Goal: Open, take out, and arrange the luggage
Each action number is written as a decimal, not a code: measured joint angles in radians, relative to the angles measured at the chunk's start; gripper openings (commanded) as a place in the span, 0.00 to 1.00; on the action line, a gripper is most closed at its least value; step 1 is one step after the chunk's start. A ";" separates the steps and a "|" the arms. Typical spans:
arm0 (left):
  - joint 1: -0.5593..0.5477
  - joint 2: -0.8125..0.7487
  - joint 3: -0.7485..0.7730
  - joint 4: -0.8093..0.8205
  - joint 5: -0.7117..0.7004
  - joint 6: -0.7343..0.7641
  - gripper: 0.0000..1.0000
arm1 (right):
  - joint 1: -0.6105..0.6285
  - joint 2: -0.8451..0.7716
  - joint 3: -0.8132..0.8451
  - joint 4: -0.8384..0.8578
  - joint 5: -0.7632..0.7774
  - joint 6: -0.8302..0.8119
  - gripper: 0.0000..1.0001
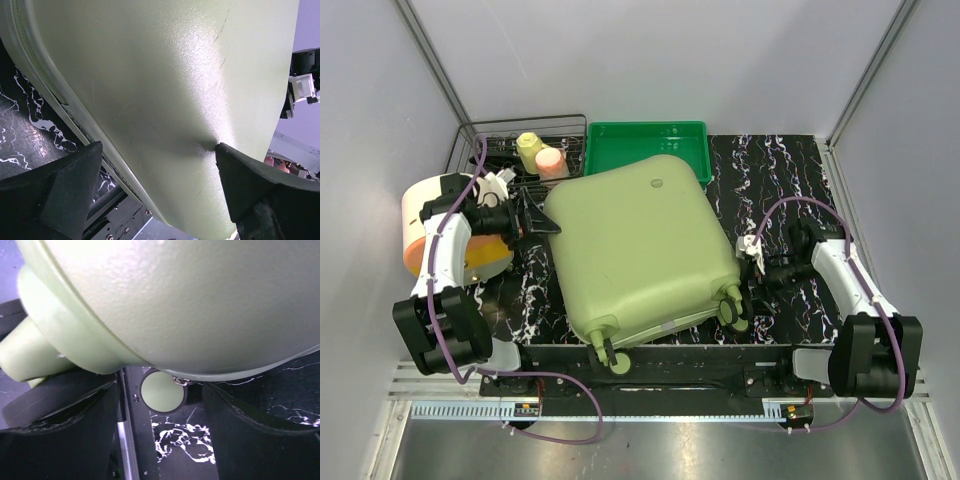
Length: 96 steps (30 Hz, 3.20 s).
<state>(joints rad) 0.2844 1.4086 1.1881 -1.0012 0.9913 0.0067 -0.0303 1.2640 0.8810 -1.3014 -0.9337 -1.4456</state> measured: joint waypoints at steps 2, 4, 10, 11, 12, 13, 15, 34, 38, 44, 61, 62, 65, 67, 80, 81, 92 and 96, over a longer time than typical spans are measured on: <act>0.000 0.000 -0.001 0.010 0.000 -0.005 0.99 | 0.004 0.009 -0.001 -0.013 0.006 0.031 0.69; 0.000 0.000 -0.002 0.018 0.000 -0.010 0.99 | 0.005 0.031 -0.001 -0.016 0.006 0.064 0.65; 0.000 0.000 -0.011 0.055 0.004 -0.046 0.99 | 0.007 0.145 0.031 -0.008 -0.009 0.143 0.39; 0.000 0.000 -0.012 0.059 0.005 -0.051 0.99 | 0.007 0.157 0.040 -0.008 -0.009 0.154 0.32; 0.000 0.000 -0.013 0.061 0.005 -0.054 0.99 | 0.007 0.163 0.046 -0.005 -0.009 0.161 0.26; 0.000 0.000 -0.013 0.063 0.005 -0.057 0.99 | 0.007 0.168 0.050 0.001 -0.008 0.169 0.19; 0.000 0.000 -0.013 0.071 0.005 -0.061 0.99 | 0.007 0.172 0.057 0.006 -0.006 0.186 0.04; 0.000 0.000 -0.018 0.088 0.007 -0.070 0.99 | -0.032 0.063 0.018 0.139 0.045 0.384 0.00; 0.003 0.000 -0.018 0.091 0.007 -0.070 0.98 | -0.039 0.037 0.010 0.256 0.043 0.394 0.00; 0.004 0.023 -0.010 0.075 0.026 -0.067 0.98 | -0.053 0.067 0.010 0.376 -0.011 0.312 0.00; -0.028 0.140 0.097 -0.037 0.031 -0.036 0.94 | -0.110 0.279 0.115 0.285 -0.123 0.016 0.00; -0.031 0.148 0.105 -0.044 0.031 -0.037 0.93 | -0.111 0.284 0.117 0.281 -0.124 0.000 0.00; -0.034 0.175 0.130 -0.069 0.031 -0.038 0.91 | -0.116 0.323 0.147 0.257 -0.132 -0.053 0.00; -0.037 0.198 0.151 -0.086 0.034 -0.038 0.91 | -0.122 0.357 0.182 0.311 -0.153 -0.092 0.00; -0.099 0.268 0.198 -0.044 0.076 -0.036 0.93 | -0.095 0.494 0.376 0.520 -0.333 -0.196 0.00; -0.109 0.272 0.204 -0.042 0.075 -0.032 0.95 | -0.079 0.495 0.376 0.520 -0.349 -0.200 0.00; -0.121 0.262 0.233 -0.073 0.044 0.055 0.99 | -0.045 0.498 0.386 0.211 -0.336 -0.502 0.00; -0.108 0.254 0.252 -0.142 0.011 0.126 0.99 | -0.041 0.464 0.328 0.159 -0.357 -0.542 0.00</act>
<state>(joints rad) 0.1768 1.6630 1.4403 -1.1435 1.0027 0.1326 -0.0715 1.7279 1.2087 -1.1423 -1.2903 -1.9873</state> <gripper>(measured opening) 0.991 0.006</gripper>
